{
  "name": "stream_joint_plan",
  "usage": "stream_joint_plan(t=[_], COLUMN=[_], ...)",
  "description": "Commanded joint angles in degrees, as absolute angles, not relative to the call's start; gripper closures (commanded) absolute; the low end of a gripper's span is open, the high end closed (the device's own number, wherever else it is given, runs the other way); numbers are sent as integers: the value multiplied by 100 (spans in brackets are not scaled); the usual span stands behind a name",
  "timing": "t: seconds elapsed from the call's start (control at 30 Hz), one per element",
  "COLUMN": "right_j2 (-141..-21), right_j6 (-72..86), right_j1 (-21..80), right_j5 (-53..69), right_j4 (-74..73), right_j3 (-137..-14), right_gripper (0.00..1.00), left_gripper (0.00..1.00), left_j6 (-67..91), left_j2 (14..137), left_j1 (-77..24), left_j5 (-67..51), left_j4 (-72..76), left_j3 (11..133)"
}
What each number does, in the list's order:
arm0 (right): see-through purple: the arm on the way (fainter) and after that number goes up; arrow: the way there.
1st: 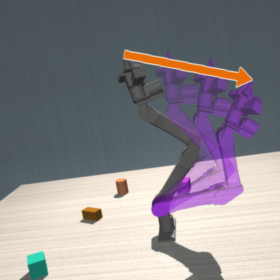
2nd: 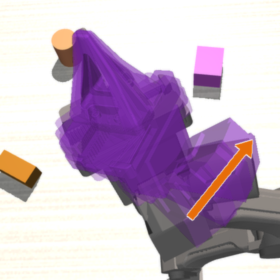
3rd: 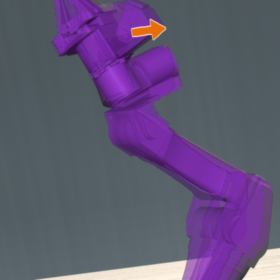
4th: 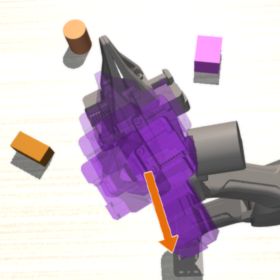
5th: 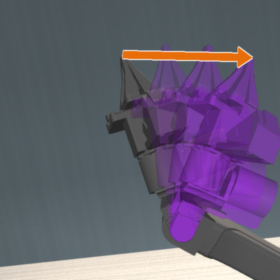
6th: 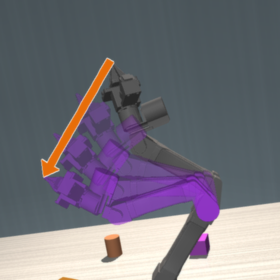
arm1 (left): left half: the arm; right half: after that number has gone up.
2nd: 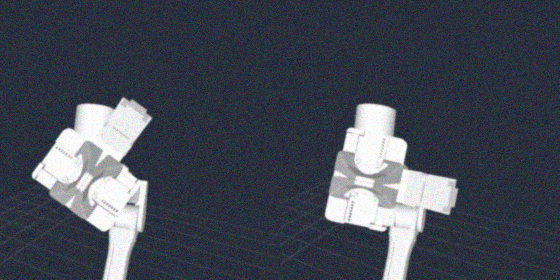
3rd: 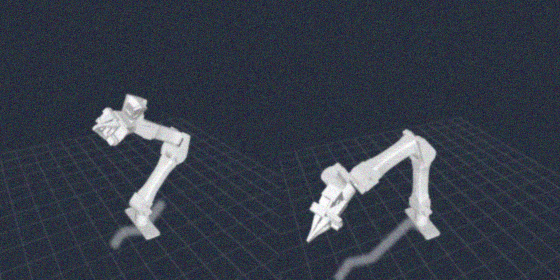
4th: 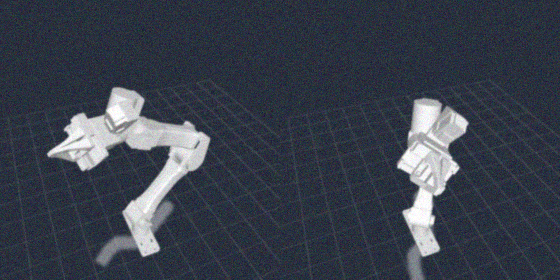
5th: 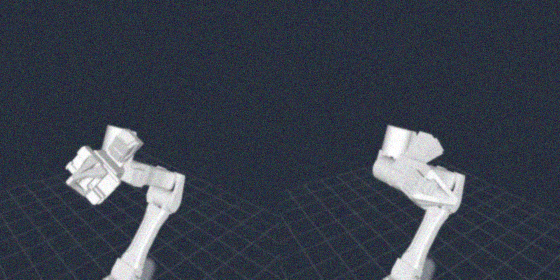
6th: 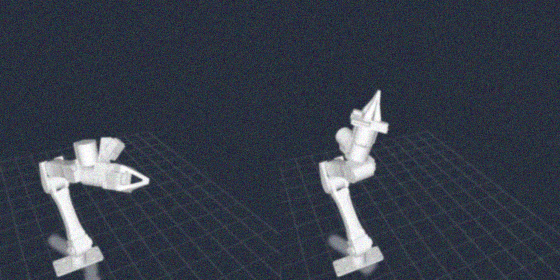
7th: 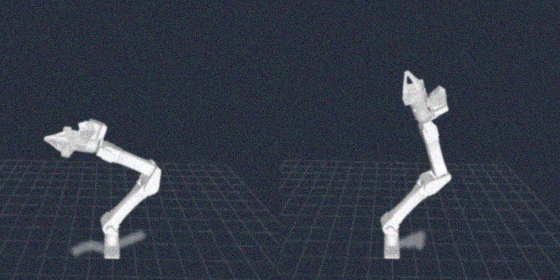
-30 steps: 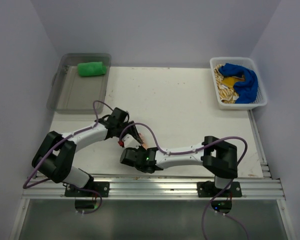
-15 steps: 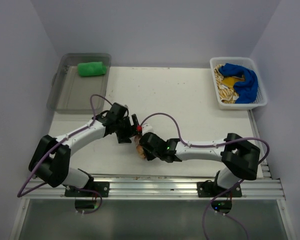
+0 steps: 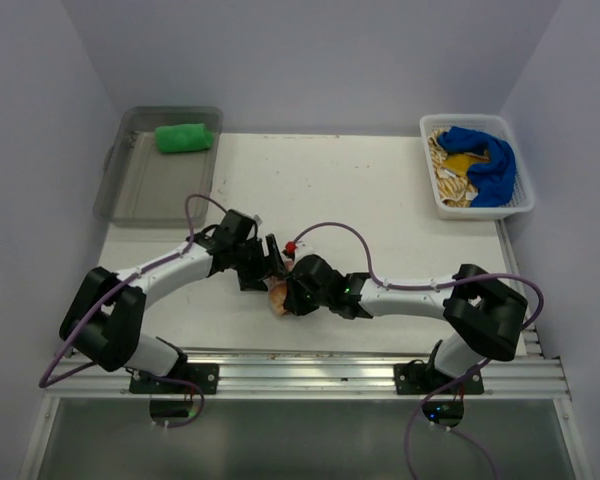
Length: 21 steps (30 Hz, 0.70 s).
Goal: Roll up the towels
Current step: Place the rolled towel into the container
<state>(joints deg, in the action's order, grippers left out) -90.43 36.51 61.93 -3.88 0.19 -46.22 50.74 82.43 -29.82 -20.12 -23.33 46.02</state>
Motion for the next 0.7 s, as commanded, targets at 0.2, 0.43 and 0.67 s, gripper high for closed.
stream_joint_plan(t=[0.2, 0.43, 0.67], right_j2=[-8947, -8895, -8956], right_j6=[3788, 3928, 4069], right_j1=[6179, 6091, 6038], right_j5=[-141, -35, 104], right_j4=[193, 404, 659], right_j3=[-4430, -4210, -4087], right_gripper=[100, 100, 100], left_gripper=[21, 21, 32], left_j6=[4913, 4878, 5001], left_j2=[8797, 9096, 9351], left_j1=[-3059, -3129, -3322], left_j5=[-2505, -2566, -2531], left_j4=[-1433, -1117, -1020], left_j3=[4412, 4395, 4509])
